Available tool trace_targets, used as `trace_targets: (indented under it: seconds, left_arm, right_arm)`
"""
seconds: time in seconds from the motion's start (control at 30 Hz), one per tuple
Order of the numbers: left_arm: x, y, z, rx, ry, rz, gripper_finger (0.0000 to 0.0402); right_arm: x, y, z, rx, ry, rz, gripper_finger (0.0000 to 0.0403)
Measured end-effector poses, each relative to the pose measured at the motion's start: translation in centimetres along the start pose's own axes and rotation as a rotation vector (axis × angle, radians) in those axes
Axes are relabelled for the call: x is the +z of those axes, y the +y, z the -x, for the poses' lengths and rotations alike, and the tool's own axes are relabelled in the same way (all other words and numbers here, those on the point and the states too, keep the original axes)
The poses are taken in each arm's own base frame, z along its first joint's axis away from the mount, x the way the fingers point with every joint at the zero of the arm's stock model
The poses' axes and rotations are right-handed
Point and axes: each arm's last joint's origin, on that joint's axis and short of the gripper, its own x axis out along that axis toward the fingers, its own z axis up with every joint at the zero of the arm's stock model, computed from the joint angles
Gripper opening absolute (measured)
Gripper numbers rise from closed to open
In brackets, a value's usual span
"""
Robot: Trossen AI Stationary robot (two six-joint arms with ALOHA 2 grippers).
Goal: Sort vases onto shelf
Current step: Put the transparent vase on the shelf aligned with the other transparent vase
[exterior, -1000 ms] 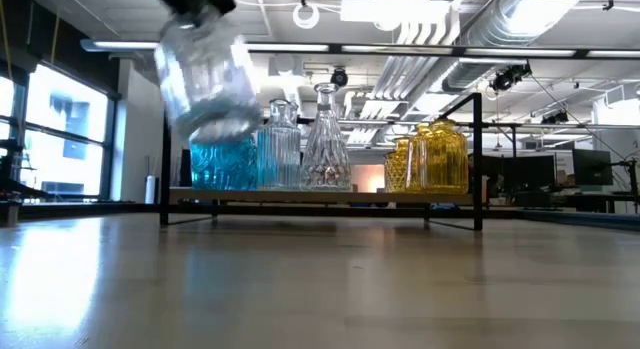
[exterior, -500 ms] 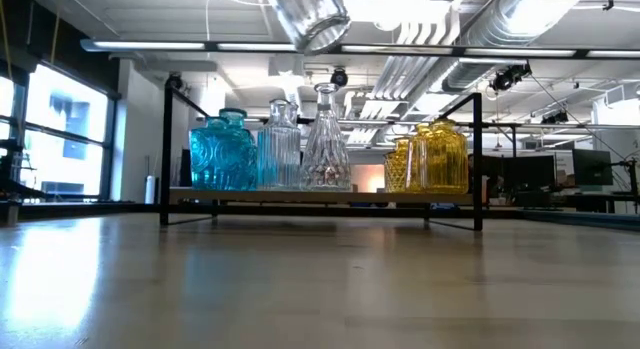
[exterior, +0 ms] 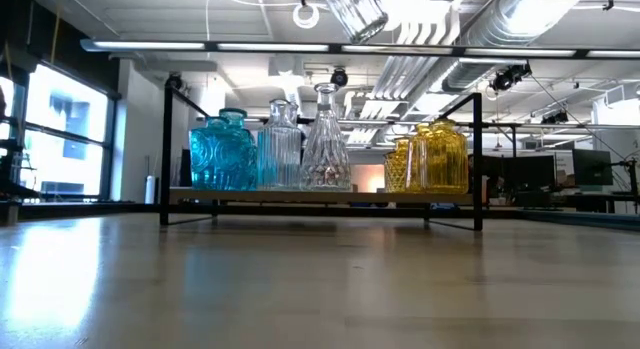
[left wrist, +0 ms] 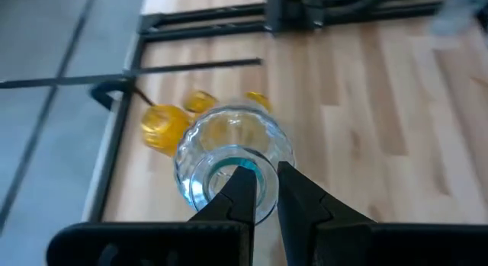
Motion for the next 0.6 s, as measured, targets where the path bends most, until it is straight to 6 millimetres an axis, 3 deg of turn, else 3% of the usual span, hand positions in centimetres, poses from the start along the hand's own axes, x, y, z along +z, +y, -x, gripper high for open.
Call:
trace_targets:
  seconds: [0.27, 0.6]
  left_arm:
    - [0.8, 4.8, -1.8, 0.052, 0.063, -0.009, 0.002]
    - [-0.4, 9.5, -4.7, 0.029, 0.196, -0.005, 0.002]
  right_arm:
    - [0.2, -0.6, 0.5, 0.022, 0.006, 0.028, 0.0193]
    - [0.5, -1.9, 1.4, 0.021, -0.029, -0.01, 0.0193]
